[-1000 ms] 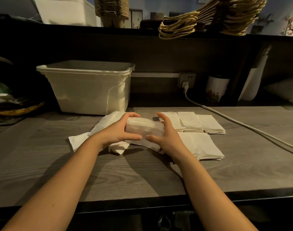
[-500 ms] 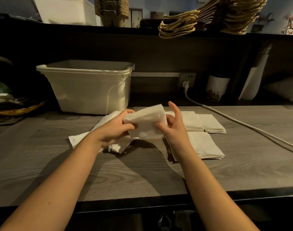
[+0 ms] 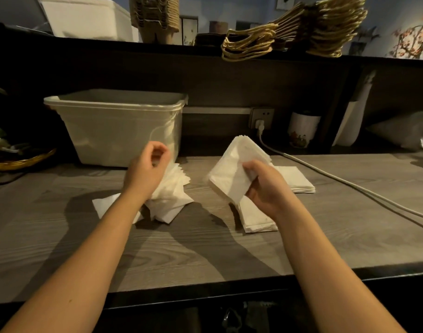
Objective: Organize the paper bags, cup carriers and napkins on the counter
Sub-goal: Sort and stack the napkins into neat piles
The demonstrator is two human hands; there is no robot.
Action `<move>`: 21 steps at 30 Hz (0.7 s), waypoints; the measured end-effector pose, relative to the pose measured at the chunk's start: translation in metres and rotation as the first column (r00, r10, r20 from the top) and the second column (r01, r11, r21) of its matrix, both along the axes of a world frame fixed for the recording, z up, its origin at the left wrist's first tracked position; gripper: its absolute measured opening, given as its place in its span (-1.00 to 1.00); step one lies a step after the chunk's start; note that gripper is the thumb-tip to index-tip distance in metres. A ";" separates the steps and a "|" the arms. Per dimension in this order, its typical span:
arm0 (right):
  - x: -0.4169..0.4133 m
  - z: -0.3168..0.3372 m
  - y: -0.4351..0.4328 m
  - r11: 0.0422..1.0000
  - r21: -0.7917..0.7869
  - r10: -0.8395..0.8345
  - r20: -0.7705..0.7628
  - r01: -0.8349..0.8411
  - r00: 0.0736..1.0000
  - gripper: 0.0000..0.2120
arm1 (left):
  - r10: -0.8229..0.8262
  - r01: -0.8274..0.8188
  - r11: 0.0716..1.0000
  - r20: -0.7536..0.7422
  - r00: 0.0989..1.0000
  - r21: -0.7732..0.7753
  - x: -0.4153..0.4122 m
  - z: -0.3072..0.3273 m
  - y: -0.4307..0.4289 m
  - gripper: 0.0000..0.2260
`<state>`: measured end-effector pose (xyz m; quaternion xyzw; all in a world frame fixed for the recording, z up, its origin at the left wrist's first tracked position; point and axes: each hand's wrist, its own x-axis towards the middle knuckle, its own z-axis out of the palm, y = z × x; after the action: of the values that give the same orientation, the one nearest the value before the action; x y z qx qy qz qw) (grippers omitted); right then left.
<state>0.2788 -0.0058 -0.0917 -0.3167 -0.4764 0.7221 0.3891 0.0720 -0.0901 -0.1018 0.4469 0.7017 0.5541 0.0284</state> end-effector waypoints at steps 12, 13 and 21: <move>0.103 0.001 0.042 0.957 0.023 -0.278 0.354 0.289 0.893 -0.64 | 0.046 -0.240 0.724 -0.302 0.952 -0.647 -0.019 -0.024 0.009 -0.50; 0.106 -0.001 0.047 0.948 0.028 -0.301 0.399 0.316 0.866 -0.61 | 0.037 -0.225 0.723 -0.289 0.957 -0.654 -0.018 -0.024 0.009 -0.50; 0.116 -0.020 0.070 0.940 0.298 -0.340 0.767 0.167 0.544 -0.59 | 0.056 -0.215 0.728 -0.255 0.965 -0.652 -0.018 -0.023 0.009 -0.45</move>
<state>0.3944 0.0643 -0.1120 -0.6373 -0.6158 0.3849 0.2579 0.0537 -0.0809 -0.1246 0.4115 0.8839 0.2107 0.0703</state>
